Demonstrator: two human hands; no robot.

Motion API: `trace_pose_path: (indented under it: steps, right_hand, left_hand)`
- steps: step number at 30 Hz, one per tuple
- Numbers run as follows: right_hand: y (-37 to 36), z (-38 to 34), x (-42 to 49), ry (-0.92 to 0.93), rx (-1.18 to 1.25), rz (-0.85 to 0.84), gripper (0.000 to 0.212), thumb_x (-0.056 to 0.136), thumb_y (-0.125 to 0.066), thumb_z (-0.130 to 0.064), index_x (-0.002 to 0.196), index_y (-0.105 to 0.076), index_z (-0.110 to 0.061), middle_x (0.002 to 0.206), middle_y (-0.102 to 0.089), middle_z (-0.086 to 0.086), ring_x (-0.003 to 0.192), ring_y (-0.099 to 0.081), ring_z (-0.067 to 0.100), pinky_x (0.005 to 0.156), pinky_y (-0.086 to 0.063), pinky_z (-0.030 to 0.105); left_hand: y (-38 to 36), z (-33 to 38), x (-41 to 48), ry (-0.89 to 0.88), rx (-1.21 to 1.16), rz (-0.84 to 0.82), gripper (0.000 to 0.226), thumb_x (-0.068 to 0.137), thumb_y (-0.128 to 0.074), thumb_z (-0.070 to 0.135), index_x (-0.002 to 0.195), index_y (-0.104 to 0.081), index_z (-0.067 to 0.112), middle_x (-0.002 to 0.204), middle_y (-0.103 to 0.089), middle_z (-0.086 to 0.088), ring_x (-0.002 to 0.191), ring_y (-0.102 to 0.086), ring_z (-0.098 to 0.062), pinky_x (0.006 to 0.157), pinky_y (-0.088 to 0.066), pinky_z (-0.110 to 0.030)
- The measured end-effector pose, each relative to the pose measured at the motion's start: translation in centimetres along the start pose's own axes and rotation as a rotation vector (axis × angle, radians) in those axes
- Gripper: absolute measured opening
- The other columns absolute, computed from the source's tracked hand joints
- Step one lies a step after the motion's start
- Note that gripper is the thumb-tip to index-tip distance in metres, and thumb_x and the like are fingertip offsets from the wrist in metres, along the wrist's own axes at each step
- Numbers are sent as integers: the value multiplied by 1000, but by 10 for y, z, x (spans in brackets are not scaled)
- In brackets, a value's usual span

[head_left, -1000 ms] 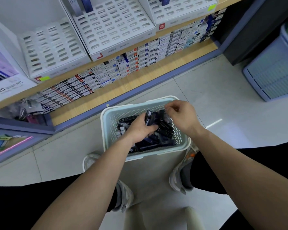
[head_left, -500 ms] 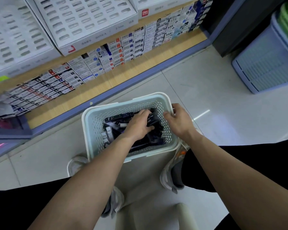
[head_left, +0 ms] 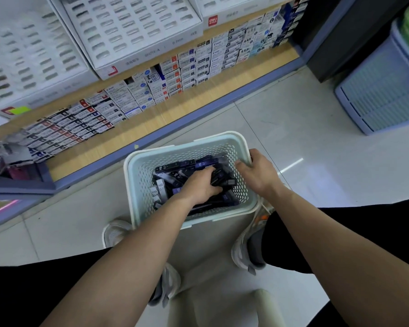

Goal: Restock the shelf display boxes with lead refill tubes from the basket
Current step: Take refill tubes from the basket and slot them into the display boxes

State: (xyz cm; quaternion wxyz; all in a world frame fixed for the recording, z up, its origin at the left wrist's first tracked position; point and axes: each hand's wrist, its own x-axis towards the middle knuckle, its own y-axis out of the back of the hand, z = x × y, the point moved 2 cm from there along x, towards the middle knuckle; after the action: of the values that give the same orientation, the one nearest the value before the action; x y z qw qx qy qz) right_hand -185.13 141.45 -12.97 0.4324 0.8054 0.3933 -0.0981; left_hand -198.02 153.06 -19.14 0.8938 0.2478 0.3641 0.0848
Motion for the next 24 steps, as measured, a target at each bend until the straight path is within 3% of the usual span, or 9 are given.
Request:
trace_pose_path:
  steps: [3, 5, 7, 9, 11, 15, 20, 24]
  right_hand:
    - [7, -6, -3, 7, -19, 63, 37, 96, -55, -31, 128, -55, -12, 116, -62, 7, 90, -59, 20, 75, -41, 28]
    - [15, -15, -9, 57, -59, 146, 43, 96, -56, -33, 134, -51, -14, 124, -58, 6, 103, -57, 22, 82, -40, 28]
    - [26, -34, -20, 145, -82, 241, 46, 95, -58, -35, 136, -50, -16, 125, -54, 3, 112, -53, 21, 87, -43, 30]
    - [36, -61, -32, 223, -3, 214, 38, 96, -60, -36, 130, -55, -20, 116, -57, -3, 102, -58, 15, 81, -47, 24]
    - [42, -92, -49, 263, 144, 31, 22, 97, -60, -35, 117, -62, -25, 98, -64, -6, 82, -64, 11, 68, -48, 16]
    - [54, -146, -82, 439, 151, -179, 8, 98, -61, -28, 94, -67, -25, 72, -65, -11, 56, -61, 2, 58, -47, 20]
    - [94, -185, -111, 417, 399, -309, 6, 93, -67, -6, 88, -70, -6, 69, -70, 1, 62, -69, 13, 61, -57, 23]
    - [103, -187, -129, 309, 603, -445, 3, 91, -66, 2, 91, -64, 0, 75, -71, 14, 73, -74, 24, 72, -63, 32]
  left_hand:
    - [18, 5, -18, 44, -158, 17, 57, 89, -74, 30, 137, -48, 14, 124, -57, 6, 111, -57, -15, 89, -45, -29]
    - [35, 15, -34, 62, -266, 41, 53, 90, -74, 31, 134, -49, 17, 117, -62, 6, 92, -63, -10, 74, -49, -23]
    - [52, 28, -53, 71, -394, 65, 41, 90, -74, 27, 124, -54, 17, 92, -67, 4, 63, -63, -2, 53, -47, -17]
    - [71, 44, -76, 54, -468, 89, 32, 90, -74, 23, 116, -57, 16, 74, -65, 7, 47, -56, 2, 46, -43, -17]
    - [89, 60, -101, 16, -490, 117, 27, 90, -74, 25, 110, -58, 18, 69, -65, 6, 46, -54, -3, 48, -44, -21]
    - [124, 88, -151, -108, -499, 191, 22, 89, -74, 25, 108, -62, 20, 63, -63, 11, 52, -55, -6, 54, -44, -21]
    - [165, 93, -192, -139, -628, 280, 29, 84, -78, 28, 102, -58, 16, 68, -56, -1, 63, -51, -18, 53, -41, -30]
    - [182, 98, -205, -173, -679, 380, 23, 86, -78, 22, 97, -59, 14, 68, -56, -2, 60, -51, -13, 52, -43, -26]
